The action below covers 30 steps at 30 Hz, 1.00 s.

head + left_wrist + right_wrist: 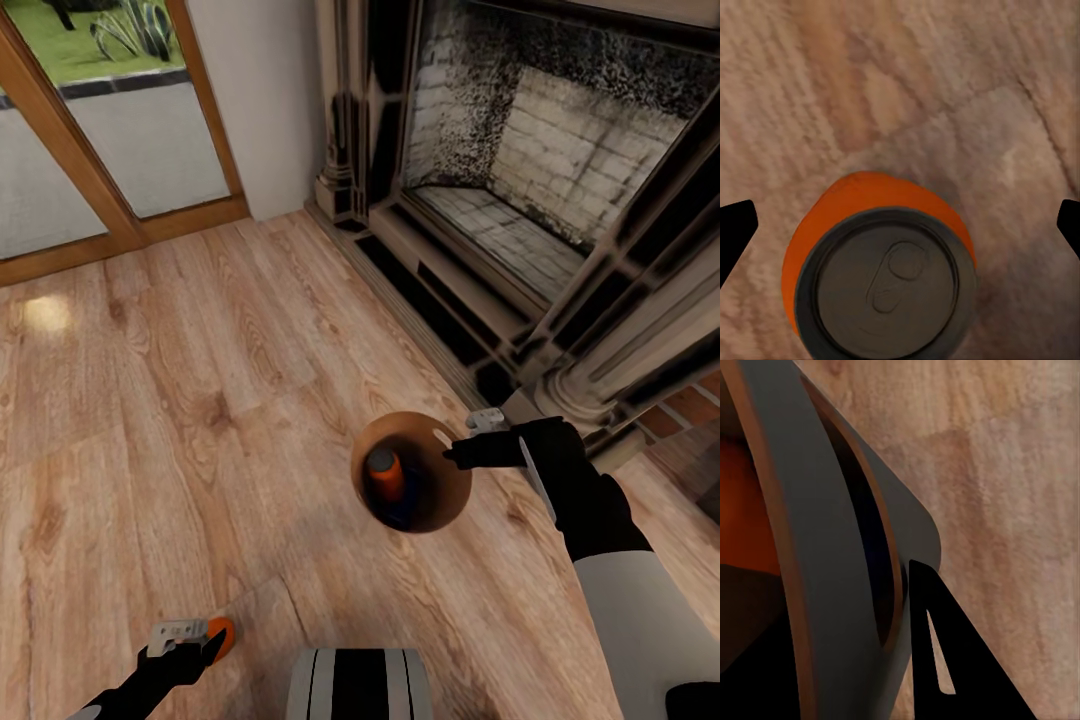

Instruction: Put the three can of soda from the living room inside the tash can in the kitchen.

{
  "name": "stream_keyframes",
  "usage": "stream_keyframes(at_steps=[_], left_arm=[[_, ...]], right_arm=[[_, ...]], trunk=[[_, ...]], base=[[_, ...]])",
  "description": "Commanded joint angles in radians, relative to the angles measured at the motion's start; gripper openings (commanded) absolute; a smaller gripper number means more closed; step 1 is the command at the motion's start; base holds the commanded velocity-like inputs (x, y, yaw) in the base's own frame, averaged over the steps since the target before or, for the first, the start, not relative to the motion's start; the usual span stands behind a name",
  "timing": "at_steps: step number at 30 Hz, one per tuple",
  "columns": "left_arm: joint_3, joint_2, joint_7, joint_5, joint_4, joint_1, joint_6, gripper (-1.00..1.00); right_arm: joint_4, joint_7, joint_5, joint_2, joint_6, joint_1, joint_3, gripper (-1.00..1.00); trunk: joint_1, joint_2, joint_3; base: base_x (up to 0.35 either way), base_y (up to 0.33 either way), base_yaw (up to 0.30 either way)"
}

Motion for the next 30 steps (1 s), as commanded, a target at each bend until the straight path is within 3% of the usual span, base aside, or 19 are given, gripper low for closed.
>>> stream_keyframes(at_steps=[1,16,30], left_arm=[[0.000,0.000,0.000,0.000,0.000,0.000,0.000,1.00],[0.000,0.000,0.001,0.000,0.000,0.000,0.000,1.00],[0.001,0.000,0.003,0.000,0.000,0.000,0.000,1.00]], right_arm=[[-0.001,0.002,-0.022,0.000,0.007,0.000,0.001,-1.00],[-0.004,0.002,-0.019,0.000,0.007,0.001,0.001,-1.00],[-0.004,0.002,-0.021,0.000,0.007,0.001,0.000,-1.00]], trunk=[[0.000,0.000,0.000],[0.006,-0.003,-0.054],[0.007,-0.004,-0.062]], base=[[0.007,-0.006,0.000],[0.001,-0.001,0.000],[0.000,0.000,0.000]])
